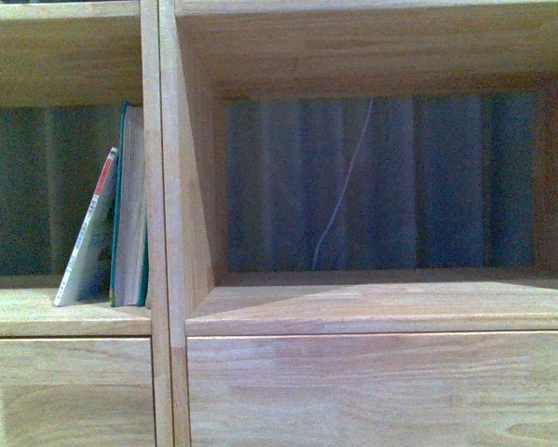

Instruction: Organize books on shelf

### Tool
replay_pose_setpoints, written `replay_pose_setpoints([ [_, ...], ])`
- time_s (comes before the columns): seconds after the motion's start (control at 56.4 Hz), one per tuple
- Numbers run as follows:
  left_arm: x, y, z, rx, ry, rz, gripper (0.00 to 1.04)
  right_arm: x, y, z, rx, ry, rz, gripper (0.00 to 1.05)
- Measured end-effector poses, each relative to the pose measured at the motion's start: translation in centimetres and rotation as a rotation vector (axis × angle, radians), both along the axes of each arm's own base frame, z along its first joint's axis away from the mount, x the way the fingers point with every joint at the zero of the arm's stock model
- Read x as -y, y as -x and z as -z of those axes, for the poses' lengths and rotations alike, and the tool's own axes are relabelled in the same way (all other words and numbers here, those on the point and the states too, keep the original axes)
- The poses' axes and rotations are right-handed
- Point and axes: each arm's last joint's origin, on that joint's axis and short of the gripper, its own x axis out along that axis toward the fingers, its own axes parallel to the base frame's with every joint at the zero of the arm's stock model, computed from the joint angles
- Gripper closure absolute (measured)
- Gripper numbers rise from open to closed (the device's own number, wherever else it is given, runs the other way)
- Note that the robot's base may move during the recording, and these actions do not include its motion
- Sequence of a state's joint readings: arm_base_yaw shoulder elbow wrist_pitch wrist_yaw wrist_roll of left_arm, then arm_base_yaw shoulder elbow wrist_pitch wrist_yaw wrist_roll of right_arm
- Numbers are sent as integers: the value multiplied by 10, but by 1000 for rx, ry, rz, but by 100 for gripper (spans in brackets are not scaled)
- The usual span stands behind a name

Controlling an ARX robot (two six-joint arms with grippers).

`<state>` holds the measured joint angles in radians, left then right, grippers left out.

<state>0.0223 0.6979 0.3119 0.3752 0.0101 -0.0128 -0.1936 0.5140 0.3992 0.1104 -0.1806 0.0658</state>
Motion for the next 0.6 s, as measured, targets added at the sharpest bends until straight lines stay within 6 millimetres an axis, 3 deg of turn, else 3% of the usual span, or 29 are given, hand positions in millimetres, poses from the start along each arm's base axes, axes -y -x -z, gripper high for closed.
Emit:
replay_pose_setpoints([
  [0.053,3,4,5,6,0,18,102,-2,2,11,-9,17,-6,64],
  [0.266,3,17,26,4,-4,11,102,-11,11,39,-5,49,4,101],
  [0.603,3,34,45,11,-5,11,102,-21,19,67,-4,60,-13,102],
])
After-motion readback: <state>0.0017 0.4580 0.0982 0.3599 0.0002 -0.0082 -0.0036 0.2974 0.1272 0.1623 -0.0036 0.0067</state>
